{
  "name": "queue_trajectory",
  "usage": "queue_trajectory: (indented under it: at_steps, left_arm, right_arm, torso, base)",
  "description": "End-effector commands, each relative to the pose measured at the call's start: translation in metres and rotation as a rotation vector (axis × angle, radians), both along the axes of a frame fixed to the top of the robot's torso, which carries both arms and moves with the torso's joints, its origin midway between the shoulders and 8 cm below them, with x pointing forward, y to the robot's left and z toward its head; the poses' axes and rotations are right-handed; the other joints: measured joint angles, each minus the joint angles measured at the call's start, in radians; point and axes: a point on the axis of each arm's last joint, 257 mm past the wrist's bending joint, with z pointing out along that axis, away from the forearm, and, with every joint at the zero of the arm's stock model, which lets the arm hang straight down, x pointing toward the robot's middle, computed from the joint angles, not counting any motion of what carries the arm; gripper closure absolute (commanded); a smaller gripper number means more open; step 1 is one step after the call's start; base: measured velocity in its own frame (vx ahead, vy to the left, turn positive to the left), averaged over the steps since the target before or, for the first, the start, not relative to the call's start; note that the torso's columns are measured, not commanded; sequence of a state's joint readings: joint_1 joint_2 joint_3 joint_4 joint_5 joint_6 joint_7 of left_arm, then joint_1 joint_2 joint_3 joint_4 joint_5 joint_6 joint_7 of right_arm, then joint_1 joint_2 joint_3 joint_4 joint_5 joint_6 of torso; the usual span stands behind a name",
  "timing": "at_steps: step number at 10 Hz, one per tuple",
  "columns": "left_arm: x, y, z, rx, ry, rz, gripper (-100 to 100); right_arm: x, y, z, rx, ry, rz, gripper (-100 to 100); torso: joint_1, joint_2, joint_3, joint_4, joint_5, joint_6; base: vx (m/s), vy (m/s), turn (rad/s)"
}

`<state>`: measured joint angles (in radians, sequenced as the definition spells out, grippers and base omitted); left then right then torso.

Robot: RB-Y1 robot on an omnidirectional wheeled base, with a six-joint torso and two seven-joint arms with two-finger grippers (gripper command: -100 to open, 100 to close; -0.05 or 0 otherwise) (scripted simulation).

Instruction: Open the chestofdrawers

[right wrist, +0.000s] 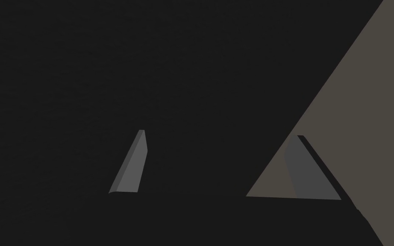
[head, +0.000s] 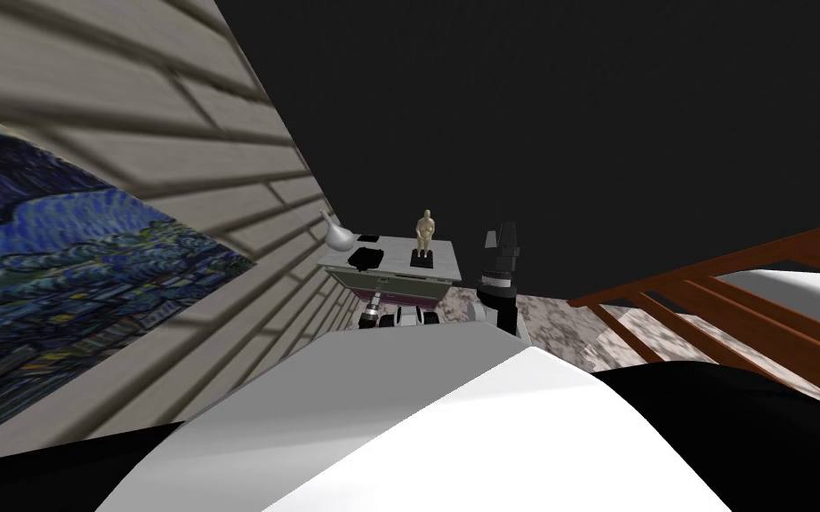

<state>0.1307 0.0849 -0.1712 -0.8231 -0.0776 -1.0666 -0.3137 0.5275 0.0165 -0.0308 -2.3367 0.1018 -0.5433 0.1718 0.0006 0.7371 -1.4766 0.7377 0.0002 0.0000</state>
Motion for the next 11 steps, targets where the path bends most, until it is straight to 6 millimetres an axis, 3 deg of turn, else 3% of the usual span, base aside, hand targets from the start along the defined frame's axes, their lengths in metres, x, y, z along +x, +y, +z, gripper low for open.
queue_trajectory:
  at_steps: [1, 2, 3, 6, 7, 8, 11]
  left_arm:
    - [0.005, -0.022, 0.004, -0.048, -0.004, 0.005, -100]
    - [0.006, -0.033, 0.007, -0.075, -0.005, 0.008, -100]
    - [0.005, -0.027, 0.007, -0.059, -0.006, 0.007, -100]
    - [0.030, -0.032, 0.017, -0.061, -0.005, 0.004, -100]
    - [0.026, -0.032, 0.017, -0.061, -0.007, 0.004, -100]
    - [0.017, -0.030, 0.012, -0.061, -0.005, 0.006, 100]
    - [0.011, -0.029, 0.008, -0.062, 0.002, 0.008, 100]
  right_arm:
    - [0.000, 0.000, 0.000, 0.000, 0.000, 0.000, 0]
    - [0.000, 0.000, 0.000, 0.000, 0.000, 0.000, 0]
    - [0.000, 0.000, 0.000, 0.000, 0.000, 0.000, 0]
    - [0.000, 0.000, 0.000, 0.000, 0.000, 0.000, 0]
    - [0.000, 0.000, 0.000, 0.000, 0.000, 0.000, 0]
    - [0.000, 0.000, 0.000, 0.000, 0.000, 0.000, 0]
    - [0.000, 0.000, 0.000, 0.000, 0.000, 0.000, 0]
  torso:
    - [0.000, 0.000, 0.000, 0.000, 0.000, 0.000]
    - [-0.001, 0.001, 0.000, 0.000, 0.000, 0.000]
    - [-0.001, 0.001, 0.001, 0.000, 0.000, 0.000]
    - [-0.001, 0.000, 0.000, 0.000, 0.000, 0.000]
    - [-0.001, 0.001, 0.000, 0.000, 0.000, 0.000]
    - [0.000, 0.001, 0.001, 0.000, 0.000, 0.000]
    - [-0.002, 0.004, 0.003, 0.002, -0.001, 0.000]
  base:
    - [-0.007, -0.002, 0.002]
    - [-0.007, -0.003, 0.002]
    - [0.000, 0.000, 0.000]
    - [0.004, -0.005, 0.006]
    - [0.000, 0.000, 0.000]
    - [-0.001, 0.002, -0.011]
    - [-0.002, 0.006, -0.003]
